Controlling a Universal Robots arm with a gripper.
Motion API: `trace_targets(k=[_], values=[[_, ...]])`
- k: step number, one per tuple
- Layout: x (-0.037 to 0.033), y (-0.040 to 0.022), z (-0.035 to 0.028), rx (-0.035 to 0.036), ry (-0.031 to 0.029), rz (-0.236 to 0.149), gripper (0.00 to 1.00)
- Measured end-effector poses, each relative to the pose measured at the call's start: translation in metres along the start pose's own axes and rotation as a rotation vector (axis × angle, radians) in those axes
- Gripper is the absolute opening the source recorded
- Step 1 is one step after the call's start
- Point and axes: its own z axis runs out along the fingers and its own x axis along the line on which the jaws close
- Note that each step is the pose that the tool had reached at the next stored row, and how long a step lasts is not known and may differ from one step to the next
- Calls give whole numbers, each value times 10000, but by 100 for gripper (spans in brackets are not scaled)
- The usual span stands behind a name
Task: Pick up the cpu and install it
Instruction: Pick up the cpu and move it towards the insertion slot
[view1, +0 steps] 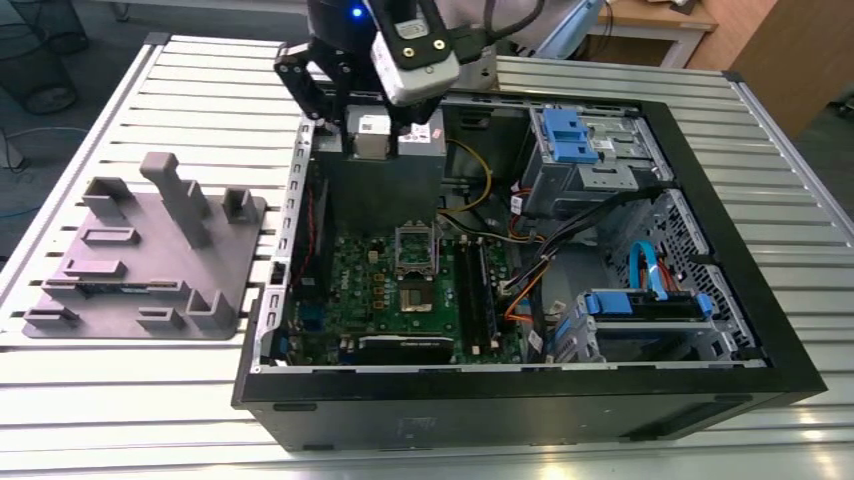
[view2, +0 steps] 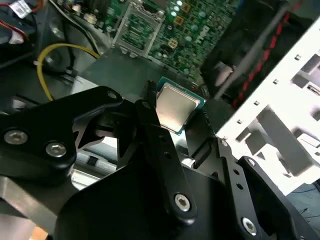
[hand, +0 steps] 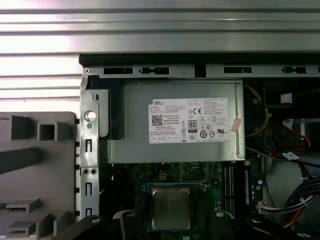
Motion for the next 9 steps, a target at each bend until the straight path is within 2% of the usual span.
trace_targets(k=[5, 9], values=[[-209, 8, 6, 0, 0, -1, 47], [-330, 12, 10, 0, 0, -1, 47]])
